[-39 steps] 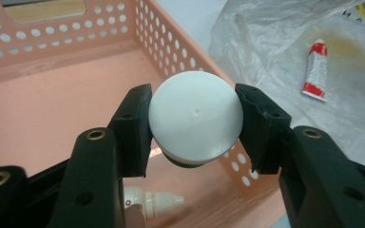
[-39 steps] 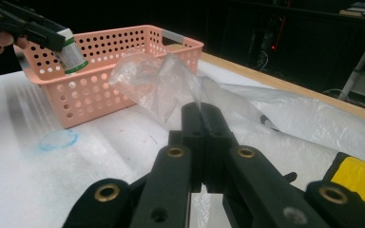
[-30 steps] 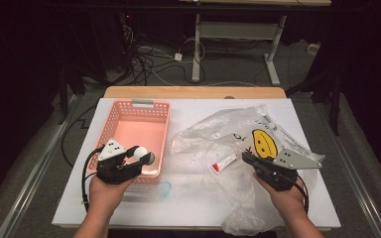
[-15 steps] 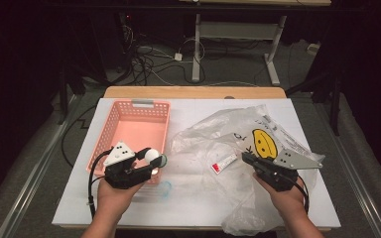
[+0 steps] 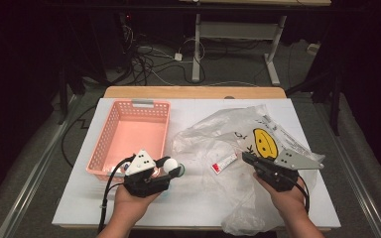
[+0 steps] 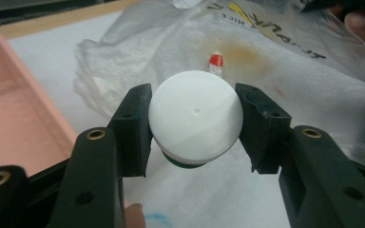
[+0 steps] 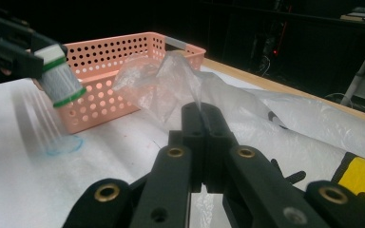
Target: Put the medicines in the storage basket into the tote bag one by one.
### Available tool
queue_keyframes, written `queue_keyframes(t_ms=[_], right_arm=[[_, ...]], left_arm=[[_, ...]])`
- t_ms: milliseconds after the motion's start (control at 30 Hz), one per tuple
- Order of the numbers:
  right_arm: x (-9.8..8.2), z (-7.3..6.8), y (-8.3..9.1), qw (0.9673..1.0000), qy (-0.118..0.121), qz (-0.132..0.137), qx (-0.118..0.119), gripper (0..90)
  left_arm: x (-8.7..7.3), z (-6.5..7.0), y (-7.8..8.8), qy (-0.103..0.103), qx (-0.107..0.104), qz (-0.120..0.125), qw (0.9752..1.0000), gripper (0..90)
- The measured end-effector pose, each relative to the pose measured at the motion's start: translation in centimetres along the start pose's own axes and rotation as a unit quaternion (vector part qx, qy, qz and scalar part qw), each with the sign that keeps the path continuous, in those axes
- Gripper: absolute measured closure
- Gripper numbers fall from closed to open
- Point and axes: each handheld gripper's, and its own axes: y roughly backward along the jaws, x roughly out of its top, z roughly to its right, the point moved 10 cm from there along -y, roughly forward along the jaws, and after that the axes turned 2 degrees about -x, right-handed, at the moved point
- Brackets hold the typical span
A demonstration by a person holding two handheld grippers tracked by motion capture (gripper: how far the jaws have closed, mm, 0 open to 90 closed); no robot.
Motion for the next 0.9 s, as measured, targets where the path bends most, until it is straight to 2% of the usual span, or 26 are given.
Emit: queue_keyframes(t_ms=[133, 367, 500, 667, 900], right_arm=[[0.0, -0.1, 0.0, 1.0000, 0.000, 0.001, 0.001, 90.0], [-0.2, -0.3, -0.3, 1.0000, 0.000, -0.003, 0.003, 90.0], [-0.1, -0.3, -0.2, 1.0000, -0.003, -0.002, 0.004, 90.0], [0.0, -0.3, -0.1, 1.0000, -0.004, 0.002, 0.004, 90.0], [0.8, -0.9, -0.5, 0.9999, 0.000, 0.009, 0.010, 90.0]], left_arm=[[-0.7, 0.9, -1.3, -0.013, -0.009, -0.019, 0.9997, 48.2], [-1.6, 1.4, -3.1, -0.019, -0.015, -0.037, 0.9990, 48.2], [-1.9, 1.4, -3.6, -0.025, -0.012, -0.040, 0.9988, 48.2], [-1.9, 1.5, -4.1, -0.021, -0.015, -0.037, 0.9990, 48.2], [-1.2, 1.7, -5.6, -0.029, -0.017, -0.030, 0.9990, 48.2]])
